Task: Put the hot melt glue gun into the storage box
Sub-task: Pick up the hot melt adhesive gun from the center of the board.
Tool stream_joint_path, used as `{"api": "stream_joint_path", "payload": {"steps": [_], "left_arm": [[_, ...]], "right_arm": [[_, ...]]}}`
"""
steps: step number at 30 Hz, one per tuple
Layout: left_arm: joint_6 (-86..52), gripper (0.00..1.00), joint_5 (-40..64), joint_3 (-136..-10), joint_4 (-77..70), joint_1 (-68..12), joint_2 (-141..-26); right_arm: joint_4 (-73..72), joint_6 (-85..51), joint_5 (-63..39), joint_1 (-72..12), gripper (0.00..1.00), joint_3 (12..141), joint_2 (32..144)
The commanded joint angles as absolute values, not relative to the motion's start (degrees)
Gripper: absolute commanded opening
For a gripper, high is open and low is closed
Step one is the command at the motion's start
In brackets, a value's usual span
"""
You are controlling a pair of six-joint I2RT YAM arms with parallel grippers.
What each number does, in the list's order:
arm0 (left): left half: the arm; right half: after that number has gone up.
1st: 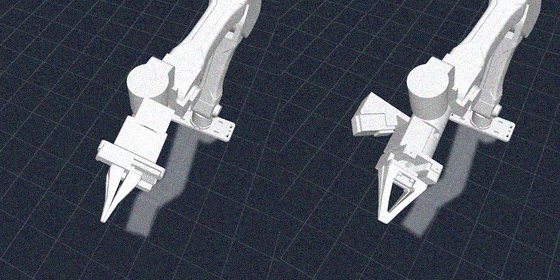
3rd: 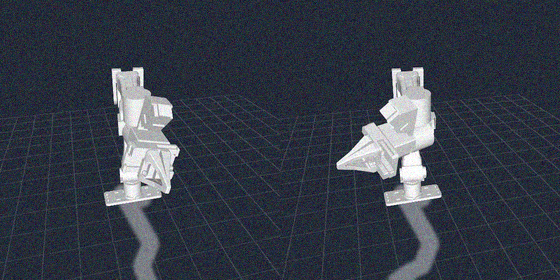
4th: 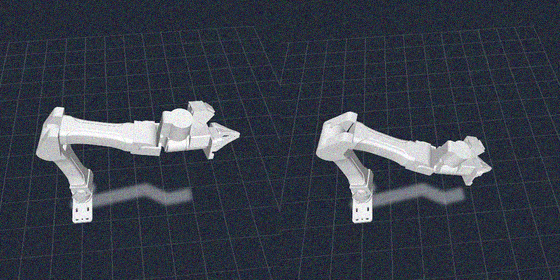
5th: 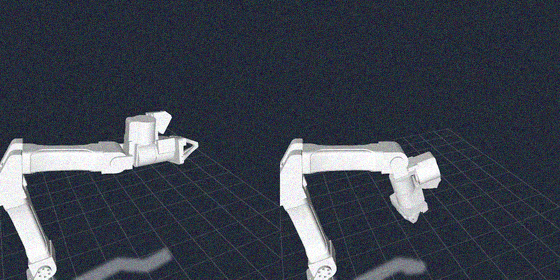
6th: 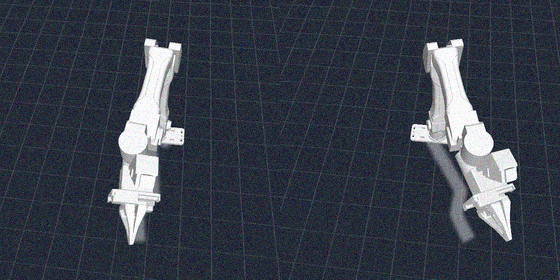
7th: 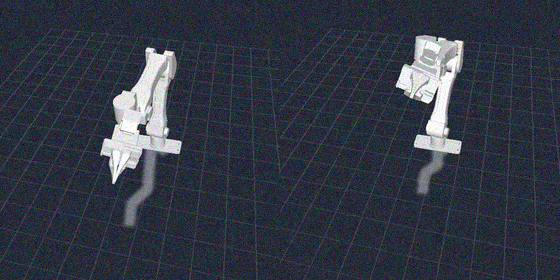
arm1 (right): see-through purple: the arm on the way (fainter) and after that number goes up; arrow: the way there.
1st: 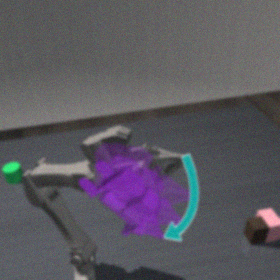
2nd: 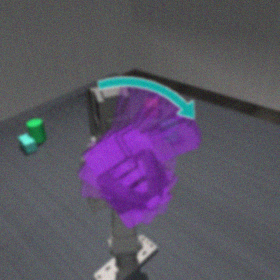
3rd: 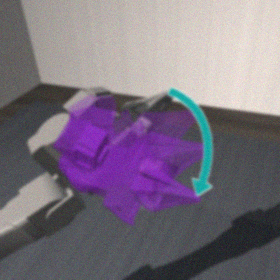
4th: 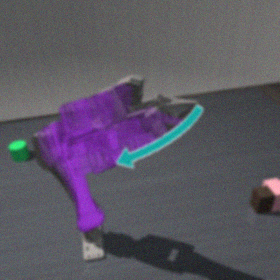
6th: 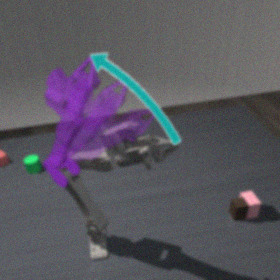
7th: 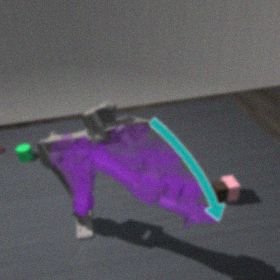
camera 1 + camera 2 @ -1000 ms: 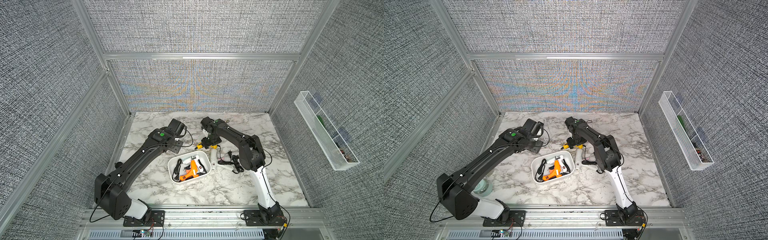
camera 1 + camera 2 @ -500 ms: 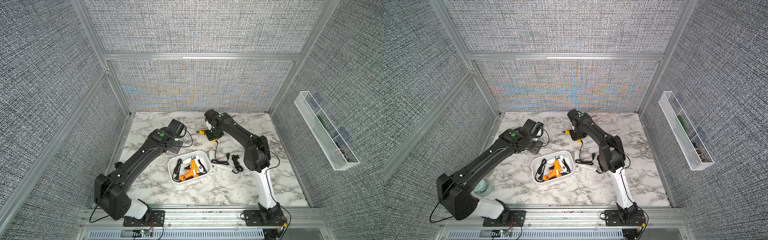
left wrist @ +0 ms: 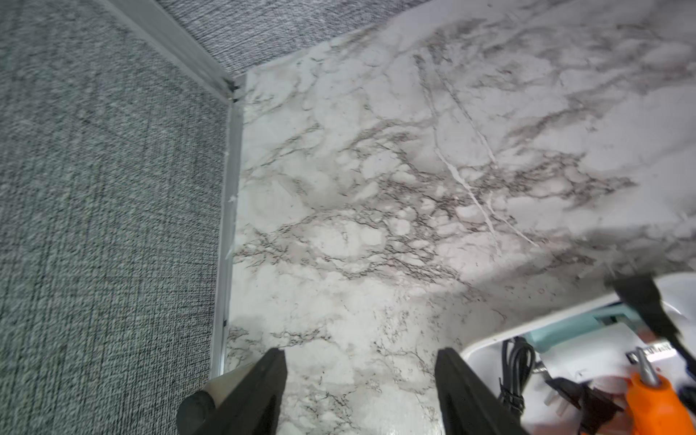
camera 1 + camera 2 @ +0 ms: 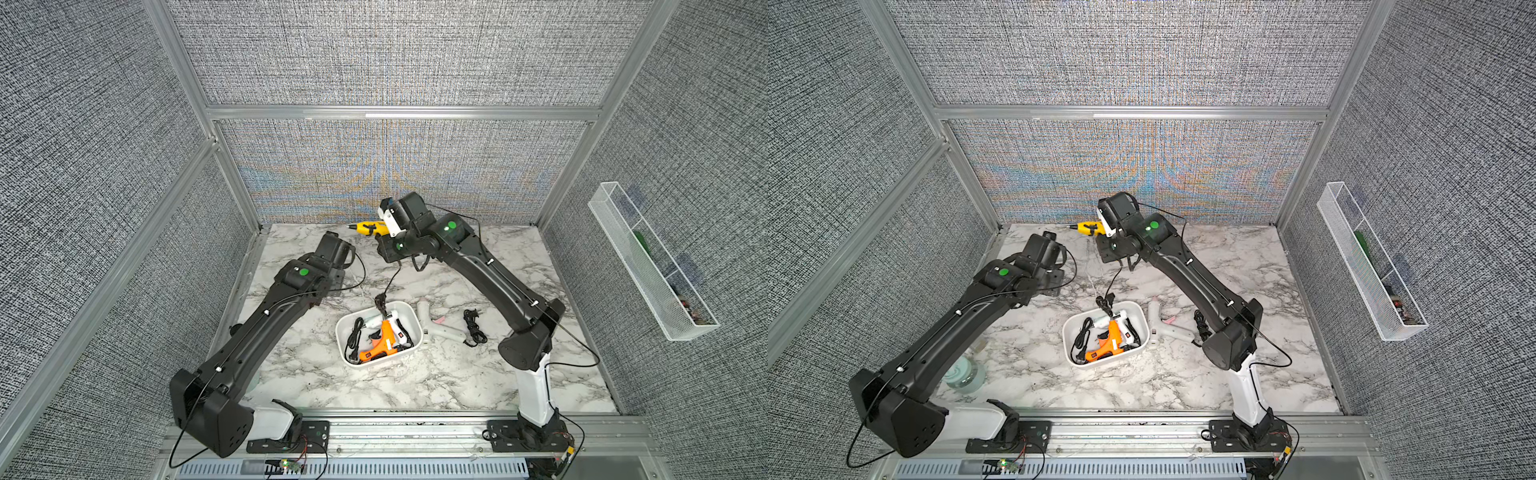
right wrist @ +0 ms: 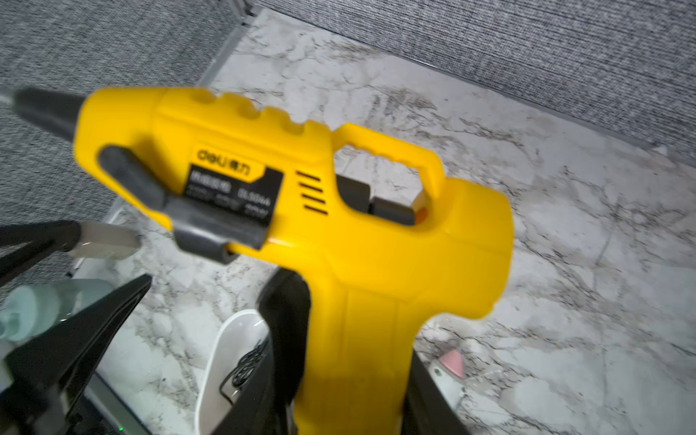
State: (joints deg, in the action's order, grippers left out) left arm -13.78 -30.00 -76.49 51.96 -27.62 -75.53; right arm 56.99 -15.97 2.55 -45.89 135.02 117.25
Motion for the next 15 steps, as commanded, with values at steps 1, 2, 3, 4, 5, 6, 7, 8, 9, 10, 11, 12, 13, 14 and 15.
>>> {"api": "stream_joint_path", "payload": {"steps": [1, 2, 3, 4, 5, 6, 7, 8, 9, 10, 11, 12, 13, 14, 15], "left_arm": [[-20.9, 0.68, -37.8, -74.8, 50.8, -25.2, -71.5], [-21.9, 0.68, -39.2, -73.6, 50.0, -24.4, -69.8], [-22.5, 0.68, -40.1, -72.7, 49.6, -23.8, -68.2], [-23.2, 0.68, -40.6, -71.7, 49.5, -23.2, -66.8], [-23.7, 0.68, -40.9, -71.0, 49.5, -22.7, -65.5], [-24.2, 0.68, -41.1, -70.6, 50.0, -22.3, -64.8], [-24.6, 0.68, -41.0, -70.1, 50.4, -22.0, -64.1], [-25.1, 0.68, -41.1, -69.8, 51.1, -21.9, -63.6], [-25.7, 0.68, -41.2, -69.6, 51.7, -21.8, -63.1], [-26.3, 0.68, -41.4, -69.3, 52.4, -21.7, -62.6], [-26.8, 0.68, -41.4, -68.9, 52.7, -21.7, -62.0], [-27.1, 0.68, -41.3, -68.6, 52.8, -21.7, -61.5], [-27.4, 0.68, -41.3, -68.4, 53.4, -21.7, -61.1], [-27.6, 0.68, -41.4, -68.3, 53.9, -21.6, -60.8], [-27.6, 0.68, -41.5, -68.3, 54.3, -21.6, -60.5]], "right_arm": [[53.9, -18.3, -0.1, -48.0, 0.18, 134.8, 116.9], [53.6, -18.3, -0.2, -48.9, 0.18, 133.5, 116.9], [53.2, -18.3, -0.5, -49.6, 0.18, 132.0, 116.7], [52.4, -18.2, -0.8, -50.4, 0.18, 130.0, 116.6], [51.2, -18.2, -1.3, -51.2, 0.17, 128.0, 116.5], [50.3, -18.2, -1.7, -51.8, 0.17, 126.9, 116.5], [49.6, -18.0, -2.0, -52.4, 0.17, 126.2, 116.9], [49.6, -17.5, -2.1, -52.8, 0.17, 126.5, 117.6], [50.0, -17.1, -1.9, -53.1, 0.17, 127.2, 118.4], [50.3, -16.7, -2.0, -53.3, 0.17, 128.2, 119.4], [50.5, -16.6, -2.2, -53.4, 0.17, 129.0, 120.4], [50.5, -16.5, -2.3, -53.5, 0.17, 129.4, 120.9], [50.1, -16.4, -2.4, -53.7, 0.17, 129.7, 121.4], [49.7, -16.3, -2.6, -53.9, 0.17, 129.7, 121.8], [49.7, -16.2, -2.6, -54.1, 0.17, 129.7, 122.2]]}}
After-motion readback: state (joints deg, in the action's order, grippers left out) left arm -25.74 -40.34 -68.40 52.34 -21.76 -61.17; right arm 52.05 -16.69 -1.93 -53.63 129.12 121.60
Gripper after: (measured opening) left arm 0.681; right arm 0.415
